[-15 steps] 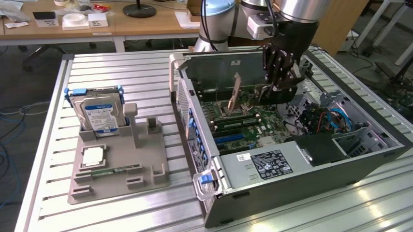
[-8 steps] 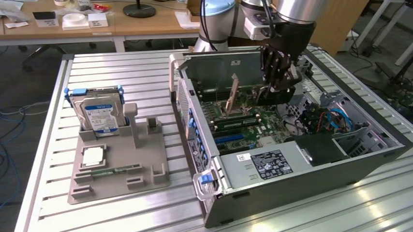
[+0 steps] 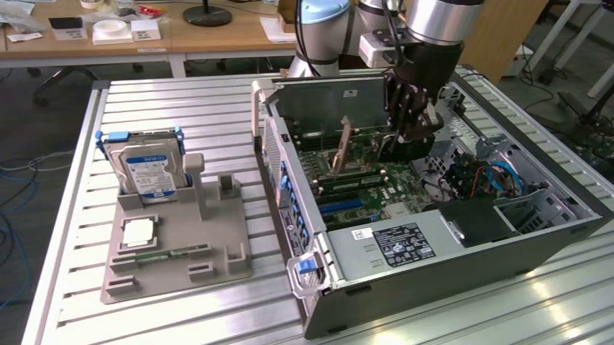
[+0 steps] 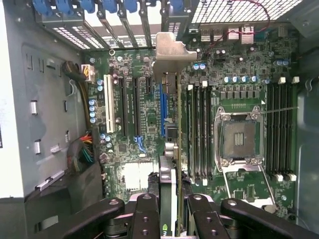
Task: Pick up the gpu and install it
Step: 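Insert the gpu into the slot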
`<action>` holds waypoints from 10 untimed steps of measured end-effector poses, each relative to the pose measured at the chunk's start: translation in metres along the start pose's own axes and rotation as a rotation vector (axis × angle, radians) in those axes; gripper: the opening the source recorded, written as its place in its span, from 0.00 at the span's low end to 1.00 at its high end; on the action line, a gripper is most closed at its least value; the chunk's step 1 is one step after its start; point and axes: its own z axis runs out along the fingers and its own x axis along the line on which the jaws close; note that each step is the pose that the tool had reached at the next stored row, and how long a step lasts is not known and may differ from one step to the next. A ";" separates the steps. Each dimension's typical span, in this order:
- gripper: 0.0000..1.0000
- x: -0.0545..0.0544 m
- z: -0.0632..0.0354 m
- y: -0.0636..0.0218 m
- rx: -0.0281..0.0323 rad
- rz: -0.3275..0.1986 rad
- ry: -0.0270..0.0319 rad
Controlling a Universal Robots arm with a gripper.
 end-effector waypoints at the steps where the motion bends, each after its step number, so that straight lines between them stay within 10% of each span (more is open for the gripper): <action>1: 0.27 0.000 0.0018 0.0005 0.0000 0.000 -0.0001; 10: 0.27 0.000 0.0051 0.0027 0.0000 0.000 -0.0002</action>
